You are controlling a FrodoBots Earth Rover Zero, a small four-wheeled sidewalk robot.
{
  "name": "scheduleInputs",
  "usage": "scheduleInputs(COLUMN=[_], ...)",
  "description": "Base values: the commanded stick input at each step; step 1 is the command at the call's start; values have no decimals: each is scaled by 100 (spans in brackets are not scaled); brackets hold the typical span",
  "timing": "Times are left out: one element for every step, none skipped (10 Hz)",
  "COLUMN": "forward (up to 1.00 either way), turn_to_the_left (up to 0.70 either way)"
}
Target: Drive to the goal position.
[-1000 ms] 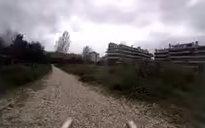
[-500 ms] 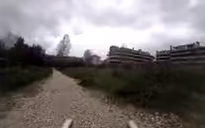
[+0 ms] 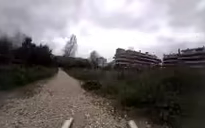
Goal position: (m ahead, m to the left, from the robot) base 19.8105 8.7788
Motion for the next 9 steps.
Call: scheduleInputs(forward=[70, 70, 70, 70, 70, 70, 70, 70, 70], turn_to_the_left=[0, 0, 0, 0, 0, 0, 0, 0, 0])
